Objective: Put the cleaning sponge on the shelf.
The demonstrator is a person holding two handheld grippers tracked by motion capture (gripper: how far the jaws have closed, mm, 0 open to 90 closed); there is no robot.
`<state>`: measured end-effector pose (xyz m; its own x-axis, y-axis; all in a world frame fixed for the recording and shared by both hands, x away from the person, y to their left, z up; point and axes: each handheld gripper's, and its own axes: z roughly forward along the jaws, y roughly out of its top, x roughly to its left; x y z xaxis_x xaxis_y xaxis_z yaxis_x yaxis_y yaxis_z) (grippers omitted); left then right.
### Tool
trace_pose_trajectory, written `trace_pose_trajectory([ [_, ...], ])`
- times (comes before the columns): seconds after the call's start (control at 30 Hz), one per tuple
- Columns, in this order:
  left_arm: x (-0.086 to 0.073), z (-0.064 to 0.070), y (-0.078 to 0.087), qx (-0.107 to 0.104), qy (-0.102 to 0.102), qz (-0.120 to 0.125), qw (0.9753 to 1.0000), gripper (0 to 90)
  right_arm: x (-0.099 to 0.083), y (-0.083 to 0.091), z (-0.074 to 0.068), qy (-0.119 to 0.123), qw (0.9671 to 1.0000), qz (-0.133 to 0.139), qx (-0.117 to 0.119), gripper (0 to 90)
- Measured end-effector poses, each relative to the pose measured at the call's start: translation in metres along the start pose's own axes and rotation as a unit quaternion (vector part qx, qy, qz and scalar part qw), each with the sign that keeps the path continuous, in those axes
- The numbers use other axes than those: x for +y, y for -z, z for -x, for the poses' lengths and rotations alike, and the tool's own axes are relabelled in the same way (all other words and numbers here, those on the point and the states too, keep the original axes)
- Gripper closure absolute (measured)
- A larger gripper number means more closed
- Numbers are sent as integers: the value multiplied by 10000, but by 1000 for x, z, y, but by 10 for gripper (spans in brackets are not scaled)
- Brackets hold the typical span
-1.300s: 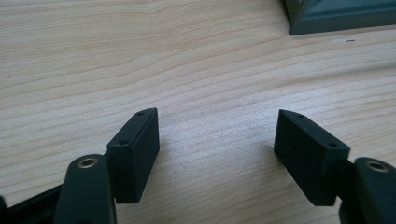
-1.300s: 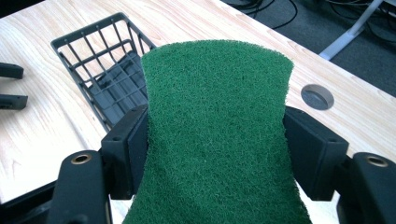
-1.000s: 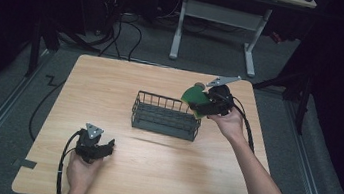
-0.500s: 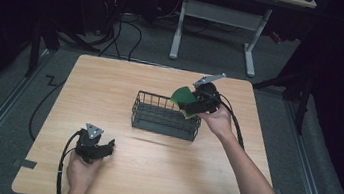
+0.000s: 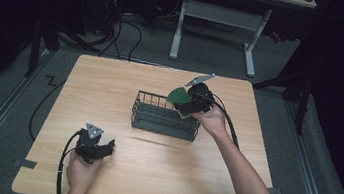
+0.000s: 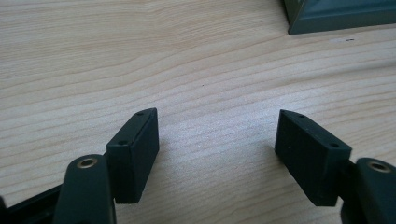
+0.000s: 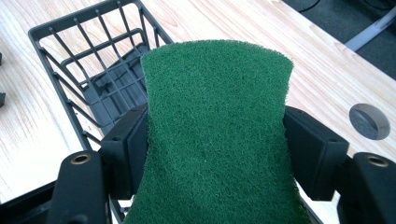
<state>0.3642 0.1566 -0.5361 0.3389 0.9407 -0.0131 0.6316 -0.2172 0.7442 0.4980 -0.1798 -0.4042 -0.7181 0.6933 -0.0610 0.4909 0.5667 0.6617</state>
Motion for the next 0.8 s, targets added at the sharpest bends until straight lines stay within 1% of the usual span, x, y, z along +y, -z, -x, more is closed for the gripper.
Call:
trace_pose_trajectory([
  [0.23,0,0,0,9,-8,2,10000,310,-1,-4,-1,-11,10000,-70,-45,300],
  [0.4,0,0,0,9,-7,2,10000,310,-2,-8,-3,64,9999,-125,-83,299],
  [0.57,0,0,0,9,-8,3,10000,310,-5,-11,-4,60,9997,-202,-87,296],
  [0.63,0,0,0,10,-6,3,10000,310,-5,-12,-4,73,9997,-186,-104,295],
  [0.7,0,0,0,9,-7,3,10000,310,-6,-12,-4,33,9998,-182,-109,294],
  [0.8,0,0,0,9,-7,3,10000,310,-6,-12,-5,80,9997,-177,-139,293],
])
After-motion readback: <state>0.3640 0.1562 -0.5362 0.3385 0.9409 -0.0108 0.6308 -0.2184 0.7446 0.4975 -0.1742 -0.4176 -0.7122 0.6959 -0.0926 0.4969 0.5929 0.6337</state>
